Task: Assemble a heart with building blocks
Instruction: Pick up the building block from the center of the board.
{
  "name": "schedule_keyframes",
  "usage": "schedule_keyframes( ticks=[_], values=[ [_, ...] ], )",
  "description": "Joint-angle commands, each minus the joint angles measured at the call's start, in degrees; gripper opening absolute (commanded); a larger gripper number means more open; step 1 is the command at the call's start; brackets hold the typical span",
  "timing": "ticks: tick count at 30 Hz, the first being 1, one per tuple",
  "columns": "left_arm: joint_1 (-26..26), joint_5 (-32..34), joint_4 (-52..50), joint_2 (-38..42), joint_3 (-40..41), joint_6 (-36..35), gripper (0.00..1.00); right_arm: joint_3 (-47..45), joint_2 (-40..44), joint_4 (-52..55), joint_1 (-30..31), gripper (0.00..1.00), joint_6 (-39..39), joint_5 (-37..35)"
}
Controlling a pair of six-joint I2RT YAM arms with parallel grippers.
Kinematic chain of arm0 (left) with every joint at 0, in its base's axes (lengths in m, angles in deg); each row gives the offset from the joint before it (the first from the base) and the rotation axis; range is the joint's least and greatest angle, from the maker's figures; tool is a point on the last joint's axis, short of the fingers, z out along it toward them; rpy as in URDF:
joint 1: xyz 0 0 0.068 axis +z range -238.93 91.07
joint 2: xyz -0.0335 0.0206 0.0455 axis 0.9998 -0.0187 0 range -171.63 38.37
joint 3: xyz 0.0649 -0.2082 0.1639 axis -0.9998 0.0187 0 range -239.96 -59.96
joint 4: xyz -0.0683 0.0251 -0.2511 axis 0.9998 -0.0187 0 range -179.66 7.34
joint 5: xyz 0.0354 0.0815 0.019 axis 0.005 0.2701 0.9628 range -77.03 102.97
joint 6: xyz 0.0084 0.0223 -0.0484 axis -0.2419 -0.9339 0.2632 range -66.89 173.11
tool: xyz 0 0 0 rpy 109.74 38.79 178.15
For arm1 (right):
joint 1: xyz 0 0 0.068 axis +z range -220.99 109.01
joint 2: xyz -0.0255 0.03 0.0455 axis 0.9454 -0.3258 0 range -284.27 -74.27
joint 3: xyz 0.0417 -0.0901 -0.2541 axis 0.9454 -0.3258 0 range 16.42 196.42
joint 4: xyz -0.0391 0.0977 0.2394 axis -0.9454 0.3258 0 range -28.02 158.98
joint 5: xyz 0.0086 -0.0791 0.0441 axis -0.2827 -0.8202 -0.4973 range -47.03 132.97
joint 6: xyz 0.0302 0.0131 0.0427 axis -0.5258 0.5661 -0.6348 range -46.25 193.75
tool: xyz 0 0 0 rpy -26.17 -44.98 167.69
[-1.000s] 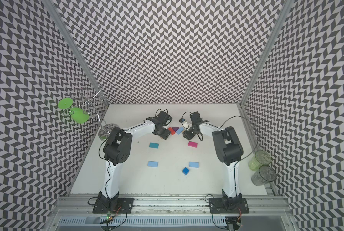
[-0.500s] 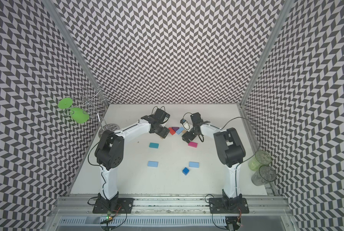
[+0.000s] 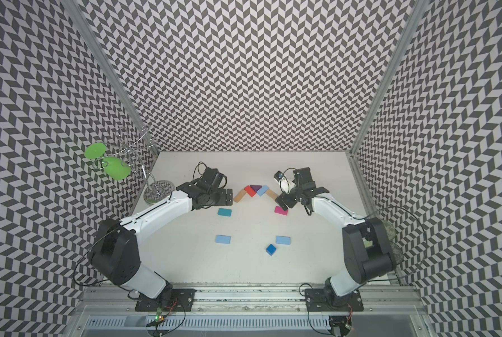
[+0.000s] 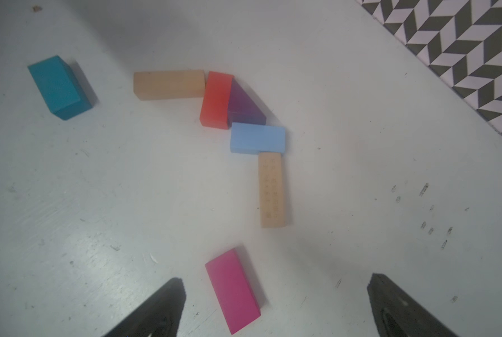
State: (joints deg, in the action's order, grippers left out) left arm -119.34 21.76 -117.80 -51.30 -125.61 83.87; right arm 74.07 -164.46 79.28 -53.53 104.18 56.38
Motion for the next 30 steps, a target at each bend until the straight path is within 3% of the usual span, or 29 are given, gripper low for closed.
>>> schedule_keyframes(
  ticks=[1, 5, 10, 25, 30],
  values=[
    [-0.56, -2.72, 2.98, 1.18, 3.16, 11.53, 0.99, -0.43, -1.26, 0.34, 0.29, 0.94, 4.55, -0.34],
    [-0.7, -3.53, 2.62, 0.87, 4.39, 15.93, 0.99, -0.37, -2.5, 1.75, 0.56, 0.89, 8.19, -2.18],
    [-0.7, -5.29, 3.47, 0.85, 4.81, 20.77, 0.99, -1.28, -3.94, 2.72, 2.42, 0.91, 11.07, -2.36],
    [-0.52, -7.87, 0.01, -9.22, 0.8, 29.11, 0.99, 2.44, -12.03, 5.9, 3.02, 0.92, 10.35, -4.09],
    [-0.36, -9.76, -0.66, -13.08, -0.56, 29.34, 0.97, 3.99, -14.11, 7.69, 3.0, 0.86, 9.75, -4.15]
  ],
)
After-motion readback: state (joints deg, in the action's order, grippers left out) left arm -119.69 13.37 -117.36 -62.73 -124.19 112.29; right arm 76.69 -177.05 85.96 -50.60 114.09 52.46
